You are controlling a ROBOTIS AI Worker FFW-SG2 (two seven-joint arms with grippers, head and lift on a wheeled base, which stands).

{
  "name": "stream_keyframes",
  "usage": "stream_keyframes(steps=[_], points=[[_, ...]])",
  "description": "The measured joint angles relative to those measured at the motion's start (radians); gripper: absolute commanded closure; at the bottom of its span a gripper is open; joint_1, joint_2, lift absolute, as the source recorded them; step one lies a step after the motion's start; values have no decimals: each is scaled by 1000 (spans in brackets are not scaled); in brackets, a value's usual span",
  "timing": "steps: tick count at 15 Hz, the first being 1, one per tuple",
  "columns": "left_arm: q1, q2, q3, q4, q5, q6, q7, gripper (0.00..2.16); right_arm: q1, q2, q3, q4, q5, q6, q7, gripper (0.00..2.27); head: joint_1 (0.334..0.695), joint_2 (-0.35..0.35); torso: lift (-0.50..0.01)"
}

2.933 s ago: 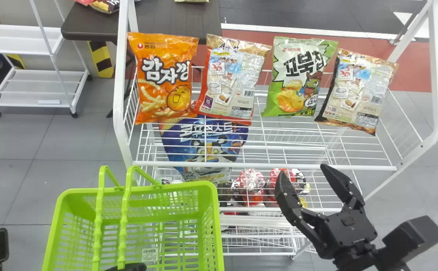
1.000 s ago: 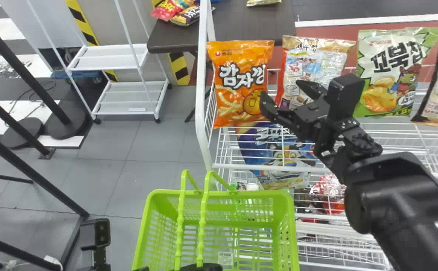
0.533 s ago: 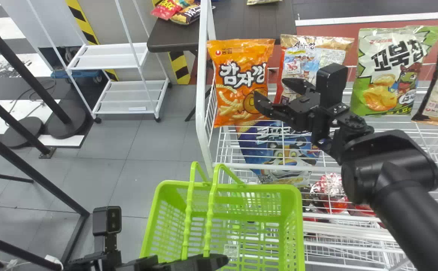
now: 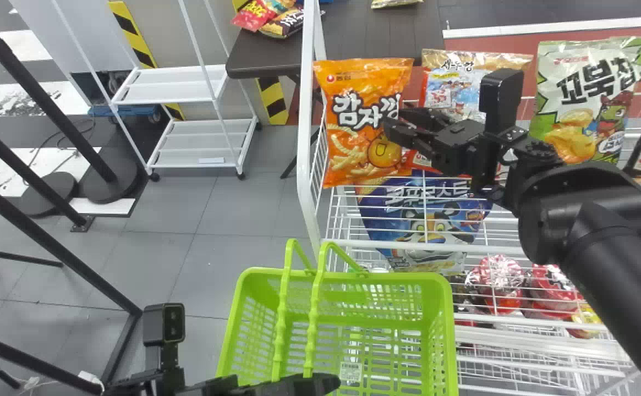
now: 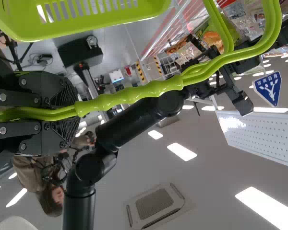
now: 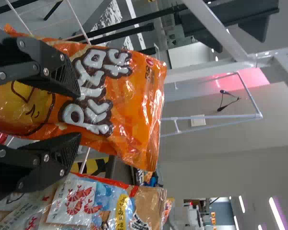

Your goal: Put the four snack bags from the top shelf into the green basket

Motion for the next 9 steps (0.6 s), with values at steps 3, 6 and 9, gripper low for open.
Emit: stream_keyframes(steps=[3,6,9], points=[[4,0,5,-4,3,0,0,2145,-1,0,-26,1,0,22,24,2243,695,184,0],[7,0,8,-5,4,0,0,2145,21,0,-55,-23,-22,22,61,2243,695,181,0],[12,0,16,-7,5,0,0,2145,97,0,-73,-144,-61,36,93,2243,695,198,0]])
